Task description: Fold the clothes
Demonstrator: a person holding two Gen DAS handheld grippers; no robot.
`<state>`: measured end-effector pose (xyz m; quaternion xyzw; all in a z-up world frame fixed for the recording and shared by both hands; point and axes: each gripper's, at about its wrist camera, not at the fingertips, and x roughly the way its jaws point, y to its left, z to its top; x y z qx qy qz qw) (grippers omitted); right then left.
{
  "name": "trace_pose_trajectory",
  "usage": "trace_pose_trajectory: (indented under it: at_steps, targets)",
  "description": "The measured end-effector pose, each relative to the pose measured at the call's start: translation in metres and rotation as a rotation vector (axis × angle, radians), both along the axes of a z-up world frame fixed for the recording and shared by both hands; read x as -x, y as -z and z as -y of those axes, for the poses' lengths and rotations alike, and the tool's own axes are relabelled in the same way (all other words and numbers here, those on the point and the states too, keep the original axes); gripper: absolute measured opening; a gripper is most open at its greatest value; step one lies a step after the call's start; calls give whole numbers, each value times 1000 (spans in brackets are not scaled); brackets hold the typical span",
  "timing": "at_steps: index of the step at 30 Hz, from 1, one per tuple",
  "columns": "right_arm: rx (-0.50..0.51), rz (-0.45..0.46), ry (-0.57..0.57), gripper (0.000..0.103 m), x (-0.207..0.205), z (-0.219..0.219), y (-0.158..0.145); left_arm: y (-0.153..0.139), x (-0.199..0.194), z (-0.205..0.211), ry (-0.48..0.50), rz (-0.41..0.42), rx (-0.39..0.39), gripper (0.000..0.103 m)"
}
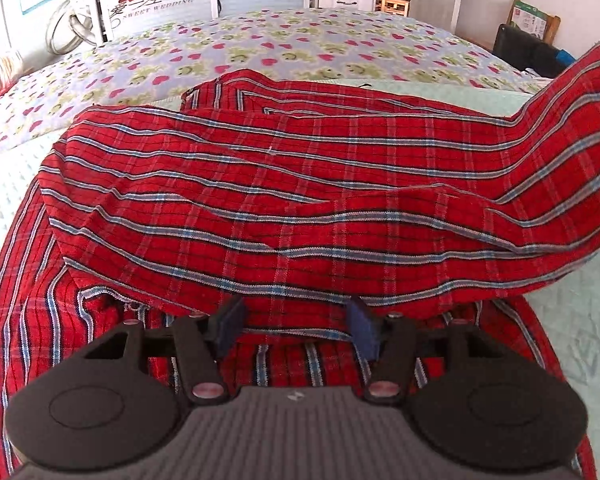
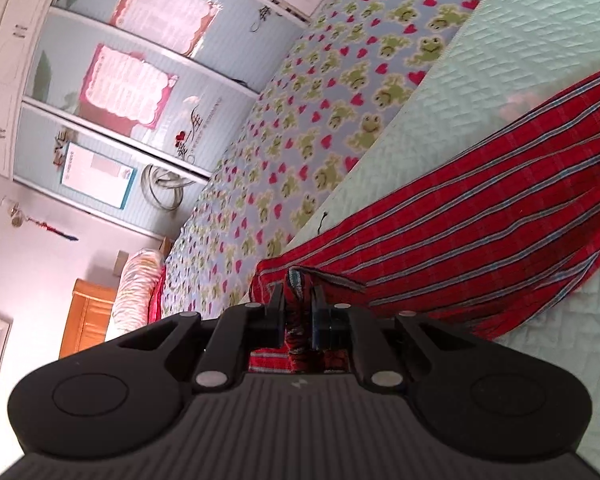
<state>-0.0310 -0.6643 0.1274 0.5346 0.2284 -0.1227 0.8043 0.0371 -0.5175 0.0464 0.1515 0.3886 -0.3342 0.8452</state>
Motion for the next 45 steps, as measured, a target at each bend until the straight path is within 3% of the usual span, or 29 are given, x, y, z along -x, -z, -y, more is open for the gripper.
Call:
trace_pose_trajectory:
  at_steps: [16, 21, 27, 34, 38, 43, 45]
  targets:
    - [25, -36, 4, 11, 2, -44, 1, 1, -17, -3, 13, -61, 46, 63]
    - [31, -40, 22, 11, 1, -50, 2, -13, -25, -14, -9, -106, 109, 62]
    - [57, -59, 26, 11, -5, -63, 5, -39, -23, -37, 2, -84, 131, 62]
    - [60, -60, -2, 11, -23, -90, 10, -49, -5, -141, -113, -143, 216, 63]
    - [73, -50, -50, 11, -45, -108, 5, -42, 28, -221, -171, -191, 234, 63]
    - [154, -8, -185, 11, -76, -148, -15, -34, 71, -292, -205, -235, 219, 63]
    - [196, 30, -291, 11, -90, -175, -27, -29, 85, -312, -219, -273, 216, 63]
